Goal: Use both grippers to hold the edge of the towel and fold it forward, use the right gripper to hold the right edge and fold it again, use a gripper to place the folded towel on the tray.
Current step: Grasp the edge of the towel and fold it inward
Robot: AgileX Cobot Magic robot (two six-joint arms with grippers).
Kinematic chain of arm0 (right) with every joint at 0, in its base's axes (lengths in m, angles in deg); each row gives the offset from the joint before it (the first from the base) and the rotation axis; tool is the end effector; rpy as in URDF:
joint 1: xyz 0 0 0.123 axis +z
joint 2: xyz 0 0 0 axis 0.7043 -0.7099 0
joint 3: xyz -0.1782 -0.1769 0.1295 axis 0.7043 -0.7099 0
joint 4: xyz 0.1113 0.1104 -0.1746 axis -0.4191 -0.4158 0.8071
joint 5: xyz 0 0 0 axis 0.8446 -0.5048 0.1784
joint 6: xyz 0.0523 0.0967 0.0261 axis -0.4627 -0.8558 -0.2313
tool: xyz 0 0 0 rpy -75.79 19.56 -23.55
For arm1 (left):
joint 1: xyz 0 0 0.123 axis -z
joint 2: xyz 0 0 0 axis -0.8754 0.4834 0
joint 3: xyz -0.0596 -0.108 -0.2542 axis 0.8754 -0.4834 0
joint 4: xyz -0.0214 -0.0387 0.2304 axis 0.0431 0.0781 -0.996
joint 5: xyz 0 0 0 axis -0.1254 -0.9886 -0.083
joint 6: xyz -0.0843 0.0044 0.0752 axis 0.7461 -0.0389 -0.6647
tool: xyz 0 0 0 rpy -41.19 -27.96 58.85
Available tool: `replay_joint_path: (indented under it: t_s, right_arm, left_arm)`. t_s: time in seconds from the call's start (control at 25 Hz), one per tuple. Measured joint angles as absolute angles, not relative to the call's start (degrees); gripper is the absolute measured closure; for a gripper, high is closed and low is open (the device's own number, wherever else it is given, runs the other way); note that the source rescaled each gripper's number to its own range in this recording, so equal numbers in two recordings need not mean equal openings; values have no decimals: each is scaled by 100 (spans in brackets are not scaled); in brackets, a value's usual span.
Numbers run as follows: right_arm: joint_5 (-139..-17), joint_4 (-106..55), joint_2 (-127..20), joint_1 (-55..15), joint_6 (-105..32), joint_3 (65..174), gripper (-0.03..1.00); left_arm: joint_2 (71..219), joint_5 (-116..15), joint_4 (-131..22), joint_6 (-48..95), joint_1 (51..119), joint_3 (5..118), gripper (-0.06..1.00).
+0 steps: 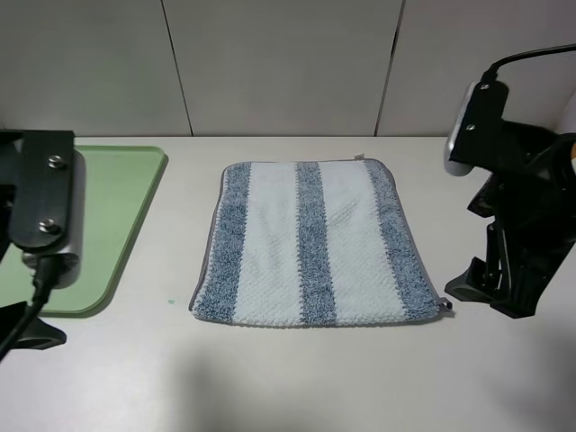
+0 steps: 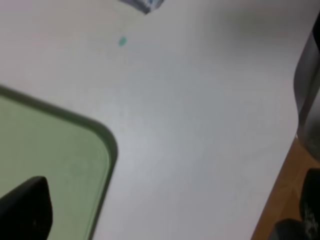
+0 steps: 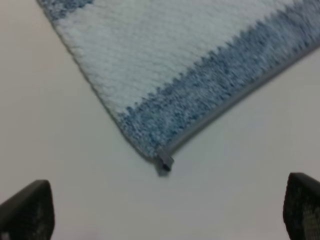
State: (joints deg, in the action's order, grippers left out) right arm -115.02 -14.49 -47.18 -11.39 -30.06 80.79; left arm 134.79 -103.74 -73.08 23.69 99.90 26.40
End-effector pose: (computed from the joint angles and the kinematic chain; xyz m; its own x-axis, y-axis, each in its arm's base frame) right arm 0.1666 0.1044 0.2330 -0.3739 -0.8698 -0.3221 -0.8570 0.4567 -0.2386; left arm 0.1423 -0.1045 0.2525 -0.2321 0.9455 -0.2286 0.9251 0.2871 0.2486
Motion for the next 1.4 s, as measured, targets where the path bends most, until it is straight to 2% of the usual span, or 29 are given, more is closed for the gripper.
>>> replay_joint_path:
  t_s: [0.28,1.04,1.4]
  right_arm:
    - [-11344,-1462,-5474,-828,-2420,8083,-3]
    - [-10606,-1307,-6842,-828,-1129,8083,-3]
    - [-10197,-1079,-7571,-828,-1037,8083,-3]
  left_arm:
    - [14301,-9902,-7314,2261,10045,2640,-5]
    - [16162,-8569,-7129,1551,10045,2651,-5]
    - [16341,-7913,-7091,1169,10045,2651,-5]
